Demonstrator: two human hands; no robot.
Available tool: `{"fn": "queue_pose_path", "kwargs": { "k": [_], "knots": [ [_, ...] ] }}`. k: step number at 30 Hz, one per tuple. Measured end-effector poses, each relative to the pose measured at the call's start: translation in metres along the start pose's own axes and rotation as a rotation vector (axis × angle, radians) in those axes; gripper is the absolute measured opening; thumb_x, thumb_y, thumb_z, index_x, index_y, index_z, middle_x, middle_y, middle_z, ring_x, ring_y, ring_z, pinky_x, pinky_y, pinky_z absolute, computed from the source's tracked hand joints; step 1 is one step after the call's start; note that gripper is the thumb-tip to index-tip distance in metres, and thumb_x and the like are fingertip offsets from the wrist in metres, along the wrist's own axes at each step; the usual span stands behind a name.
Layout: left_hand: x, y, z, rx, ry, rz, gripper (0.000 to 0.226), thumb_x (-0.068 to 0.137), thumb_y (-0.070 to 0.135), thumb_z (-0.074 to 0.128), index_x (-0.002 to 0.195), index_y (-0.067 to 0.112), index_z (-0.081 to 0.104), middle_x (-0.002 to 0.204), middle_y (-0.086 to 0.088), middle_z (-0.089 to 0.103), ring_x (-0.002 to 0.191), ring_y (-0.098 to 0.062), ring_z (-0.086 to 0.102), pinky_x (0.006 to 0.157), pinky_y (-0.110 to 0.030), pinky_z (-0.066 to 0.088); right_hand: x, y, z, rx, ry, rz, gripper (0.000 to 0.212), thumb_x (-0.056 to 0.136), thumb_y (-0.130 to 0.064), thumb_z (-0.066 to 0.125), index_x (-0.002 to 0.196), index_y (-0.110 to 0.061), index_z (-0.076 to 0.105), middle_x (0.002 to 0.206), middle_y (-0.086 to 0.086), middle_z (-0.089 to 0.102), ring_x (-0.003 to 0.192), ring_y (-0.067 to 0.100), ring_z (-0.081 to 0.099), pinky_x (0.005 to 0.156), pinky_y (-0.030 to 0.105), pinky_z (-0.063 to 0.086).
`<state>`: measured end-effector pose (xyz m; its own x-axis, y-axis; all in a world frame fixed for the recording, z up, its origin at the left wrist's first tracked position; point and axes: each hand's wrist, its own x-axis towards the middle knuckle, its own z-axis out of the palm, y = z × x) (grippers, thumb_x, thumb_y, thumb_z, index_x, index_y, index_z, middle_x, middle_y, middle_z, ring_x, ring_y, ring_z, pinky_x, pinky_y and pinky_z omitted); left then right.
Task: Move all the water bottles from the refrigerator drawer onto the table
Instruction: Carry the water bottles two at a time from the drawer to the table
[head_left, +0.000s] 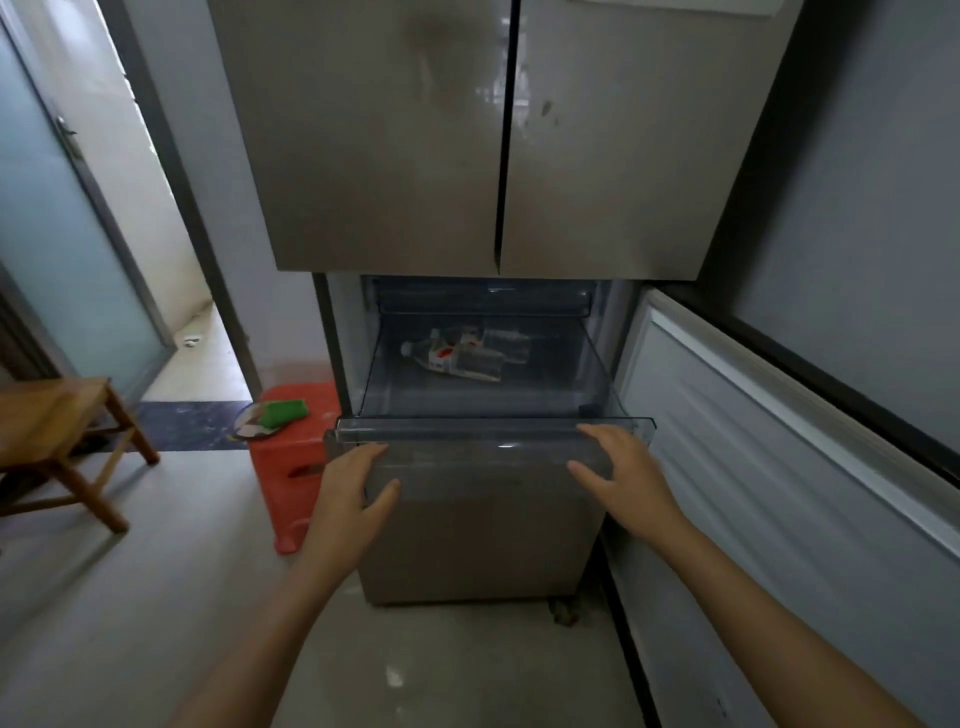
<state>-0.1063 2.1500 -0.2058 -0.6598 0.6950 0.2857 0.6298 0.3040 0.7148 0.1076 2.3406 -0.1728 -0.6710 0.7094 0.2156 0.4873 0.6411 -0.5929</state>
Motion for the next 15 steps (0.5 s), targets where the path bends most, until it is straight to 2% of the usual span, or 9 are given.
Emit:
{"fn": "queue_pose_path", "kwargs": {
  "k": [4, 8, 15],
  "knots": [
    [0.025, -0.006, 0.003, 0.032, -0.001, -0.023, 0.045, 0.083, 0.024, 0.058, 0.125, 0.010, 0.050, 0.129, -0.012, 0.051, 0.122, -0.025, 0.042, 0.101, -0.034, 0.031, 0.042, 0.002, 0.016, 0.014, -0.060, -0.049, 0.049, 0.089, -0.028, 0.058, 0.134, -0.017, 0.043, 0.137, 0.001, 0.043, 0.128, 0.016, 0.037, 0.105, 0.025, 0.026],
    [0.065, -0.018, 0.009, 0.032, 0.016, -0.018, 0.043, 0.087, 0.013, 0.059, 0.128, 0.011, 0.048, 0.134, -0.010, 0.047, 0.127, -0.023, 0.038, 0.104, -0.037, 0.031, 0.087, 0.001, 0.032, -0.013, -0.077, -0.075, 0.049, 0.089, -0.030, 0.058, 0.133, -0.017, 0.043, 0.137, 0.002, 0.044, 0.127, 0.018, 0.038, 0.107, 0.036, 0.031],
    [0.140, -0.052, 0.033, 0.147, -0.066, 0.024, 0.042, 0.089, 0.023, 0.054, 0.130, 0.012, 0.047, 0.135, -0.006, 0.045, 0.128, -0.020, 0.034, 0.106, -0.033, 0.028, 0.162, 0.004, 0.053, -0.128, -0.143, -0.063, 0.051, 0.088, -0.032, 0.058, 0.135, -0.018, 0.042, 0.137, 0.003, 0.044, 0.126, 0.020, 0.039, 0.106, 0.031, 0.032]
  ]
}}
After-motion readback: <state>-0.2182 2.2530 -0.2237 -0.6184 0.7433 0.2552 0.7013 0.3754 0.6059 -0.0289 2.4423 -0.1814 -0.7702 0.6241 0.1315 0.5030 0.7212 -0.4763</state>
